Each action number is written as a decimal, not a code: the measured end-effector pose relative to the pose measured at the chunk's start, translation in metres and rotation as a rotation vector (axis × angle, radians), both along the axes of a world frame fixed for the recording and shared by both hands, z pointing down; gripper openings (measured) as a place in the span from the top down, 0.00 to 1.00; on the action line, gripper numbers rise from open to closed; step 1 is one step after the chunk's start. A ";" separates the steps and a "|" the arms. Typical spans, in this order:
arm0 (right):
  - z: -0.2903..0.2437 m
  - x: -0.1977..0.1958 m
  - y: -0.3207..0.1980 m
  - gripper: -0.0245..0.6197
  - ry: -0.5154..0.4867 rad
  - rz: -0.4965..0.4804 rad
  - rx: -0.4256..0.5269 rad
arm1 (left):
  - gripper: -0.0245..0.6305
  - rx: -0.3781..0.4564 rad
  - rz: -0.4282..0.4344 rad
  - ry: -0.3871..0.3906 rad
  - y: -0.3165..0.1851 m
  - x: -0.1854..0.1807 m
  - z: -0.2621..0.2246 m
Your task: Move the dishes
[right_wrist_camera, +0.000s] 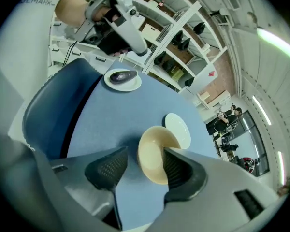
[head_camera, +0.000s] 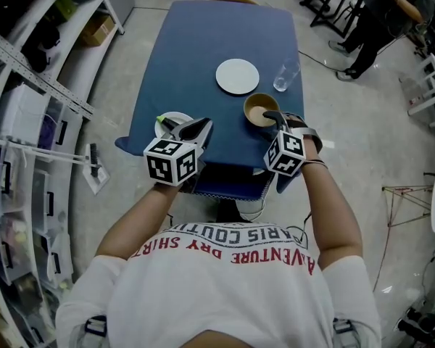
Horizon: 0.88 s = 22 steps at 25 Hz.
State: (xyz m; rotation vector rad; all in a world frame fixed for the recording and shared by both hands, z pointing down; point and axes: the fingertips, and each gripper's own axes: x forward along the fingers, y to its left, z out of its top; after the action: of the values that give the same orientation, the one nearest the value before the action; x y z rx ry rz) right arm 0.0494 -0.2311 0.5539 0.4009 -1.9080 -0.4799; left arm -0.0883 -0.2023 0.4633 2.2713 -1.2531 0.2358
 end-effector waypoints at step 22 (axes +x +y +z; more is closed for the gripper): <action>-0.184 0.010 0.127 0.91 -1.046 0.398 -0.060 | 0.90 0.198 0.204 0.005 0.101 0.038 -0.101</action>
State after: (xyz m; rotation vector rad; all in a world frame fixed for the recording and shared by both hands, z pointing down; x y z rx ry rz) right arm 0.0596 -0.1043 0.3702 1.1194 -2.7175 0.1091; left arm -0.0501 -0.1010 0.3618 2.5707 -1.0837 0.1858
